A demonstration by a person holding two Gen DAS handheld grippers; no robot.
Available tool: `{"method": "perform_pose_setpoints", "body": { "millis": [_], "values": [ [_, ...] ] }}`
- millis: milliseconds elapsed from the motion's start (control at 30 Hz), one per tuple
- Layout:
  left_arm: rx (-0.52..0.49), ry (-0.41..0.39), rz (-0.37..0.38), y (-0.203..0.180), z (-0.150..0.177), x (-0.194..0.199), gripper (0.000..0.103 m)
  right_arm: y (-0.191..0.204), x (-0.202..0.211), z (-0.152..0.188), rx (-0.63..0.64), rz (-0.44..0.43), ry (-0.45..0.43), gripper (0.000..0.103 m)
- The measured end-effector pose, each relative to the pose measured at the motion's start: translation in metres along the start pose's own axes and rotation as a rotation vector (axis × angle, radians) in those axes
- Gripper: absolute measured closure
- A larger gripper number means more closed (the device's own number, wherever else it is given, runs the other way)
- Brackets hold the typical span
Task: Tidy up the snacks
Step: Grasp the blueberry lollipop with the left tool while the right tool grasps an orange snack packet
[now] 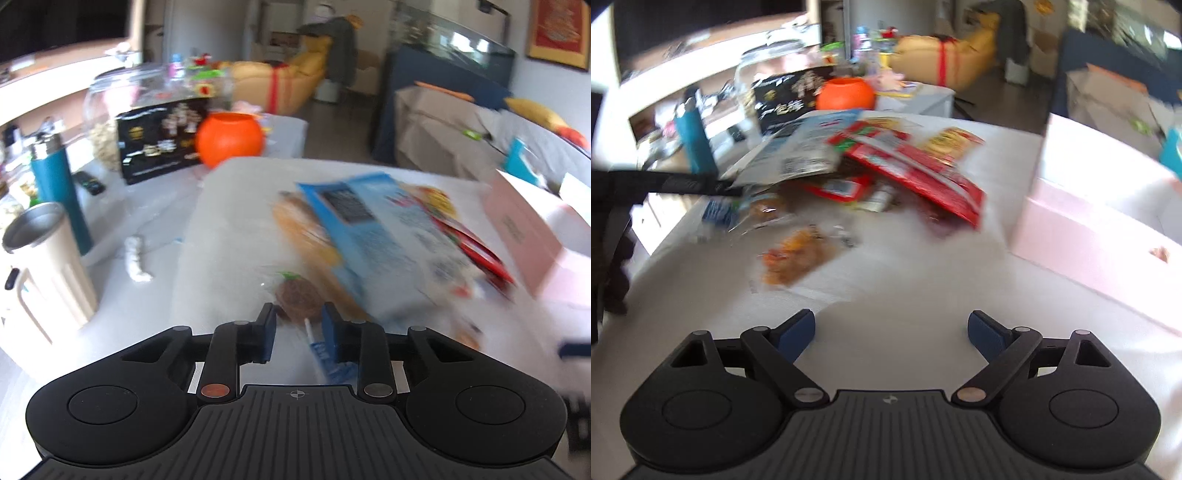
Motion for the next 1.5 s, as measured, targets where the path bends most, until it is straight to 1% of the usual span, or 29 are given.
{"method": "perform_pose_setpoints", "body": {
  "millis": [33,67,100,200,267,333,367,467,533,600,700,833,933,1000,1067,1100,1167,1200,1267,1300,1333,1367,1433,1500],
  "values": [
    [-0.022,0.001,0.014,-0.007,0.006,0.008,0.074,-0.004,0.003,-0.001,-0.020,0.001,-0.006,0.012],
    [-0.040,0.001,0.027,-0.013,0.010,0.014,0.078,-0.007,0.006,-0.003,-0.039,-0.010,-0.015,0.012],
    [-0.061,0.004,0.051,-0.020,0.017,0.022,0.079,-0.007,0.007,-0.005,-0.058,-0.031,-0.026,0.012],
    [-0.126,0.029,0.132,-0.043,0.037,0.041,0.079,-0.001,0.008,-0.017,-0.111,-0.102,-0.039,0.012],
    [-0.154,0.045,0.169,-0.056,0.048,0.047,0.079,0.002,0.001,-0.026,-0.125,-0.112,-0.041,0.012],
    [-0.191,0.015,0.151,-0.063,0.054,0.052,0.079,0.008,-0.012,-0.037,-0.113,-0.099,-0.048,0.012],
    [-0.192,0.007,0.146,-0.062,0.053,0.052,0.079,0.009,-0.020,-0.040,-0.107,-0.096,-0.043,0.013],
    [-0.105,-0.010,0.164,-0.055,0.052,0.047,0.079,0.016,-0.034,-0.044,-0.100,-0.107,-0.026,0.013],
    [-0.075,-0.044,0.177,-0.054,0.054,0.047,0.079,0.015,-0.038,-0.044,-0.075,-0.112,-0.054,0.013],
    [-0.067,-0.062,0.182,-0.052,0.054,0.047,0.079,0.013,-0.036,-0.040,-0.062,-0.099,-0.088,0.013],
    [-0.061,-0.061,0.183,-0.053,0.050,0.045,0.079,0.008,-0.037,-0.039,-0.094,-0.122,-0.117,0.012],
    [-0.065,-0.062,0.174,-0.051,0.047,0.042,0.079,0.010,-0.036,-0.040,-0.083,-0.120,-0.128,0.012],
    [-0.012,-0.031,0.202,-0.046,0.047,0.042,0.079,0.011,-0.037,-0.040,-0.079,-0.117,-0.125,0.012],
    [0.061,0.011,0.211,-0.037,0.044,0.041,0.079,0.011,-0.036,-0.039,-0.074,-0.112,-0.124,0.012],
    [0.143,0.046,0.198,-0.027,0.038,0.037,0.079,0.010,-0.032,-0.036,-0.065,-0.096,-0.115,0.012],
    [0.178,0.051,0.183,-0.022,0.034,0.034,0.079,0.008,-0.029,-0.035,-0.062,-0.089,-0.112,0.012],
    [0.249,0.051,0.123,-0.007,0.024,0.026,0.077,0.003,-0.022,-0.031,-0.061,-0.080,-0.107,0.011],
    [0.281,0.051,0.097,0.000,0.020,0.021,0.077,-0.001,-0.018,-0.028,-0.062,-0.062,-0.100,0.012],
    [0.329,0.050,0.066,0.008,0.013,0.012,0.077,-0.016,-0.015,-0.018,-0.046,0.042,-0.063,0.012],
    [0.341,0.052,0.051,0.011,0.010,0.008,0.076,-0.021,-0.011,-0.014,-0.042,0.065,-0.069,0.012],
    [0.350,0.055,0.035,0.014,0.006,0.002,0.076,-0.025,-0.007,-0.011,-0.050,0.059,-0.077,0.012],
    [0.355,0.059,0.021,0.014,0.002,-0.005,0.076,-0.028,-0.001,-0.009,-0.071,0.035,-0.081,0.012],
    [0.357,0.062,0.014,0.016,-0.005,-0.015,0.072,-0.029,0.008,-0.009,-0.106,-0.012,-0.093,0.012],
    [0.314,0.060,-0.002,0.013,-0.013,-0.025,0.066,-0.027,0.012,-0.012,-0.122,-0.039,-0.103,0.012]
  ]
}}
Point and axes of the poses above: each gripper's, at about its wrist camera, not at the fingertips, and x roughly against the way its jaws point, y to its left, z to its underside, the point moved 9 cm from there along -x, roughly the way its jaws point, and after that the axes turned 13 degrees about -z, right-handed, at the moved point
